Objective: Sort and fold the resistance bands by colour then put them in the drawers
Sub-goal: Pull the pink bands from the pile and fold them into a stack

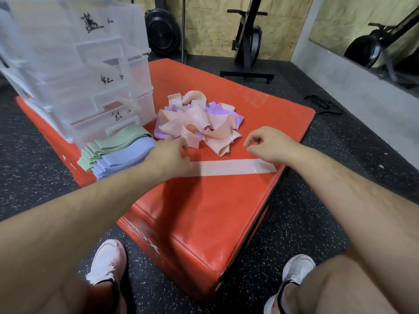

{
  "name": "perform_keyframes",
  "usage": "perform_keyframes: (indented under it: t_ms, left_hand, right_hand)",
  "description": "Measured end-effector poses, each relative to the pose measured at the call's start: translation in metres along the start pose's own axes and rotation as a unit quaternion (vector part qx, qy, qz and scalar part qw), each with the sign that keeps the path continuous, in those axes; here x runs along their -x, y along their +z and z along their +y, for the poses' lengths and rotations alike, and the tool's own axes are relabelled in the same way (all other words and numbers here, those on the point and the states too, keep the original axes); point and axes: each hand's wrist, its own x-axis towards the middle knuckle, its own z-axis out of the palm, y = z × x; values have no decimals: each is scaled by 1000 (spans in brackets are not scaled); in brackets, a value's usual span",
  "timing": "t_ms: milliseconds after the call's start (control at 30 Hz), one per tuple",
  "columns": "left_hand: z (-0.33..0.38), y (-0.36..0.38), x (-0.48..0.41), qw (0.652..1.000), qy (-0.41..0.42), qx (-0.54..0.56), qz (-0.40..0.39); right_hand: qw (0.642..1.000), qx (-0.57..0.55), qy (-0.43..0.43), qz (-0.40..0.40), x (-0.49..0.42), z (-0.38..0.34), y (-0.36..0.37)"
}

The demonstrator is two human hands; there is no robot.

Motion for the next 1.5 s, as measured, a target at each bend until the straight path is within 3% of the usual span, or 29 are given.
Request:
perform_keyframes:
  t_ms: [100,233,600,767,833,967,1133,1300,1500]
  left_hand:
    - [11,-2,-18,998,49,37,24]
    - [13,-13,-40,998,53,-32,0]
    - [16,-23,-66,991,101,-74,-39]
    - [21,-32,-68,995,93,15,13]
    - [27,-41,-67,992,61,103,44]
    - [42,-64,-57,943,27,317,92]
    - [49,-79,-43,903,37,411,123]
    - [59,-102,-29,859,88,487,130]
    - [68,-110,-11,871,118,468,92]
  right_hand:
    - [998,-12,-60,12,-10,-32,8]
    - [995,-11,-93,-21,-23,-59,26]
    - [996,-40,-70,-33,-40,-71,36]
    - [990,-136,-21,-39,-33,-76,28]
    - [975,-221,5,-22,-31,-81,24]
    - [934,-352,30,50,-29,-88,12]
    - [895,-428,-47,115,-24,-93,-2]
    - [875,-425,-133,192,-11,-106,-25]
    - [904,-349,-190,159,2,-106,-34]
